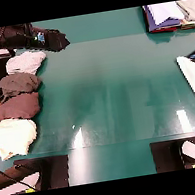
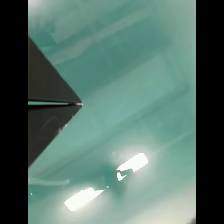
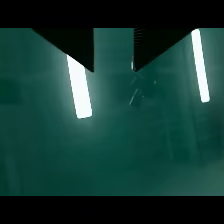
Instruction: Fold the shirts.
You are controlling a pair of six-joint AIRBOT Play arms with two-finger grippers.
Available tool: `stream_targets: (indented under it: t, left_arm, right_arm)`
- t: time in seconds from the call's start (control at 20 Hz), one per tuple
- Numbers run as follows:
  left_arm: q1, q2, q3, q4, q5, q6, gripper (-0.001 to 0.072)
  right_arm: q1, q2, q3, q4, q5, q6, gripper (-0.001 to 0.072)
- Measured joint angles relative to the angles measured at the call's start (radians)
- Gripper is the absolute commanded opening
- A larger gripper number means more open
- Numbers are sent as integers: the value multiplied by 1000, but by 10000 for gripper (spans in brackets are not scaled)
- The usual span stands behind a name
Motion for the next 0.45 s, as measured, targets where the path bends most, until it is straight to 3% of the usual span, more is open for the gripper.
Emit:
stream_targets:
  t: [0.05, 0.25, 0.45]
  left_arm:
    - [0, 0, 0, 0, 3, 0, 34]
    - [0, 0, 0, -2, 15, 1, 34]
    - [0, 0, 0, -4, 16, 1, 34]
  right_arm:
    - [71, 0, 0, 0, -6, 0, 13]
    - [270, 0, 1, 3, -26, 1, 13]
    - [351, 0, 1, 3, -35, 1, 13]
